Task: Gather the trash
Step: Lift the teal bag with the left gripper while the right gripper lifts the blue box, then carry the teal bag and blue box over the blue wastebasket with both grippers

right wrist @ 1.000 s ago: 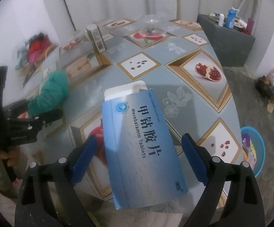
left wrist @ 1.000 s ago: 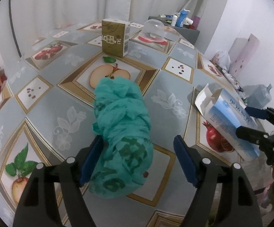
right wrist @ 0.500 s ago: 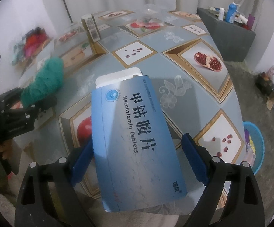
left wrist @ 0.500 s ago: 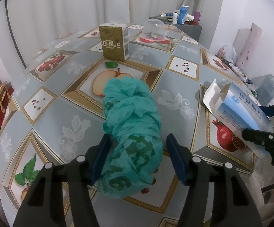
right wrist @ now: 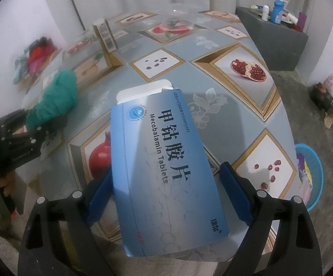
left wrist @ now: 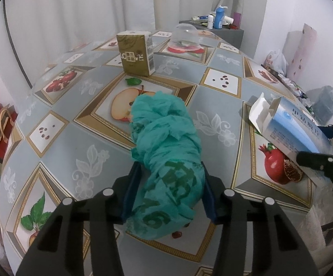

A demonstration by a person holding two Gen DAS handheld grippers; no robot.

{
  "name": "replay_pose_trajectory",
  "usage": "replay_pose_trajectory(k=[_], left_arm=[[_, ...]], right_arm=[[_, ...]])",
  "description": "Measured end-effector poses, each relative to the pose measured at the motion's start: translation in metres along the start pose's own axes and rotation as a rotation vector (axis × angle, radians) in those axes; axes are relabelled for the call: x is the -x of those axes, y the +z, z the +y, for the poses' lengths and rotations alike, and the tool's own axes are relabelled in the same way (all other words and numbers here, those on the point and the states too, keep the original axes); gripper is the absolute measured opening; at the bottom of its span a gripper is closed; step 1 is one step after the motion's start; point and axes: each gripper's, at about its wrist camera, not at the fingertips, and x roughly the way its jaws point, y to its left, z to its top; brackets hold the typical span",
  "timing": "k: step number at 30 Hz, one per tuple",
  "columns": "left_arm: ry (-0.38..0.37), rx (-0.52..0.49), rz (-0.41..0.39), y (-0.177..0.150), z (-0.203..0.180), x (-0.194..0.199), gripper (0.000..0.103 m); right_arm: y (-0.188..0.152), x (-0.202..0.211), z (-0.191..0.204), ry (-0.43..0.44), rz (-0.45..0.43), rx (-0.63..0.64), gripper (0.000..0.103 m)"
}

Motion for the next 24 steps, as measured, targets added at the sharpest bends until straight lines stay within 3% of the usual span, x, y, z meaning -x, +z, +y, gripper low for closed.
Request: replay_pose_trajectory(k=[24], left_arm=[[0.001, -0.026, -0.021, 0.002, -0.003, 0.004, 0.040]], right_arm=[[0.000, 0.014, -0.015, 0.011, -0.058, -0.055, 0.072]])
